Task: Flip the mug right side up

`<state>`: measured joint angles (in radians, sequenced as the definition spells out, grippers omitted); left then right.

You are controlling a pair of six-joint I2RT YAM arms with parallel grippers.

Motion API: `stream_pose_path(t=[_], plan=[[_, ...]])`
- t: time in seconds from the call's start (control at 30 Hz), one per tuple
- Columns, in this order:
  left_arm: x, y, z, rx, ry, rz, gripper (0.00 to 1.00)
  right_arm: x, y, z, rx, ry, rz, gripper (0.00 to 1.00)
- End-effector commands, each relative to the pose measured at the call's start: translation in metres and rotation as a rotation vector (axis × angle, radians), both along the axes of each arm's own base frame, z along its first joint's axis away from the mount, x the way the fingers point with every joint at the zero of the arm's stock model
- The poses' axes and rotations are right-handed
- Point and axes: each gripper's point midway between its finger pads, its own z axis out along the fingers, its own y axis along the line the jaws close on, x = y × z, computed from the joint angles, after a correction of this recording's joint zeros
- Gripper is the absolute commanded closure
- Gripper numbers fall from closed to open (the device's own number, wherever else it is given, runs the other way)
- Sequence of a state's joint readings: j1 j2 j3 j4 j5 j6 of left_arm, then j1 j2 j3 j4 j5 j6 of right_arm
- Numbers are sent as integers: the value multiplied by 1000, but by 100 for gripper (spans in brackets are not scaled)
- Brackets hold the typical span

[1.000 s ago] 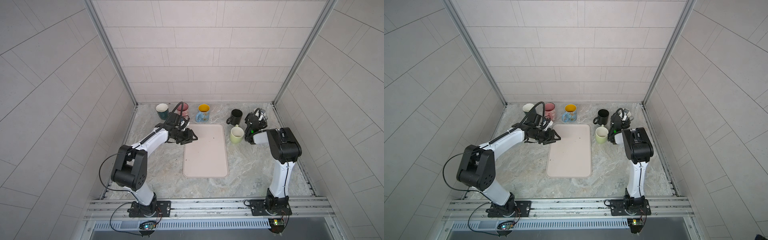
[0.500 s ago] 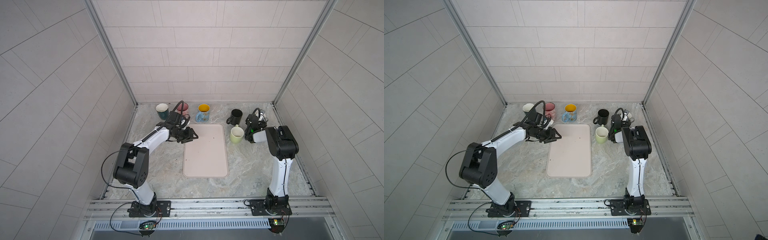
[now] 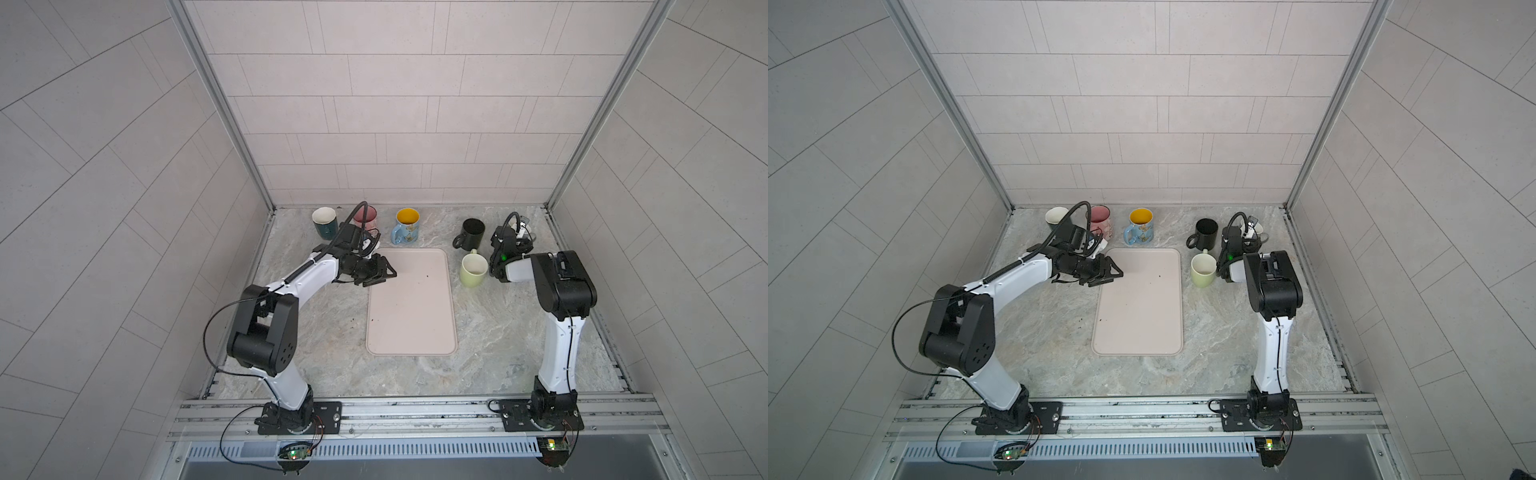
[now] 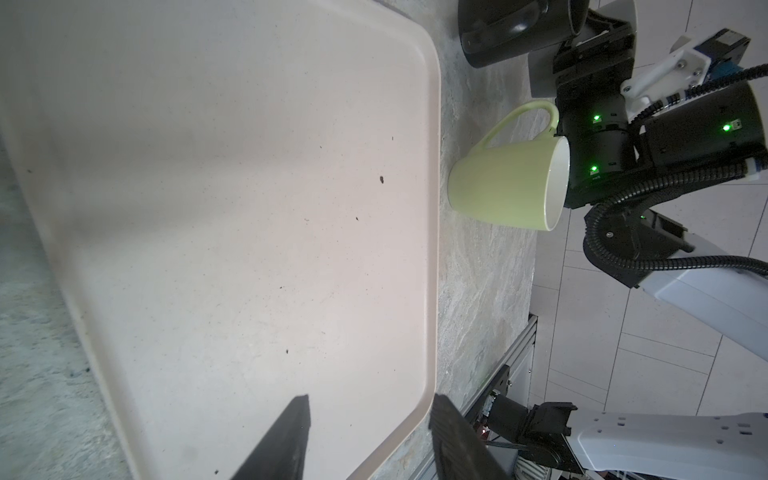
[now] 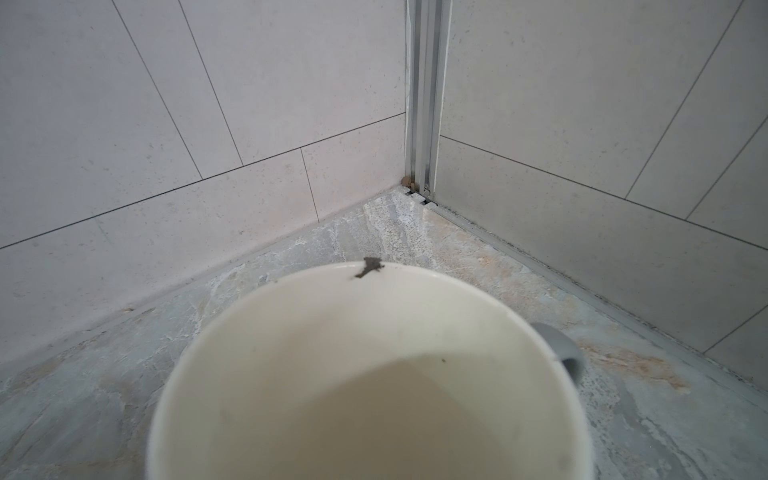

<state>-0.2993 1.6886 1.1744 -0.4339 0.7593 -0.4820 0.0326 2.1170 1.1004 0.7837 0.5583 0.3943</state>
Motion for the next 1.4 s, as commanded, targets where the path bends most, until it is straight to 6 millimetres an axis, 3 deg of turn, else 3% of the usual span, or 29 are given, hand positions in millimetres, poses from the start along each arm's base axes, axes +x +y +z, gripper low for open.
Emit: stream_pose_path(t=[0.0, 0.2, 0.3, 0.6, 0.77, 0.87, 1.03, 1.13, 1.37], plan=[[8, -1, 8, -18, -32, 1, 47, 5, -3, 18, -1, -54, -25, 99], [7, -1, 11, -22, -40, -3, 47, 0, 0, 22, -22, -54, -14, 100], [6, -1, 16, -29, -50, -3, 47, -5, 4, 34, -30, -66, 2, 100], [9, 19, 54, -64, -142, 38, 47, -32, 27, 125, -89, -141, 71, 100], [3, 34, 72, -60, -190, 64, 47, -50, 55, 179, -108, -186, 180, 100], [-2, 46, 79, -54, -212, 92, 47, -56, 91, 202, -81, -196, 347, 100], [-8, 77, 92, -31, -236, 174, 47, -74, 170, 228, -46, -182, 688, 100], [-11, 93, 98, -17, -251, 215, 47, -88, 226, 233, -18, -161, 915, 100], [-13, 111, 104, 6, -271, 269, 47, -132, 351, 217, 1, -179, 1347, 100]])
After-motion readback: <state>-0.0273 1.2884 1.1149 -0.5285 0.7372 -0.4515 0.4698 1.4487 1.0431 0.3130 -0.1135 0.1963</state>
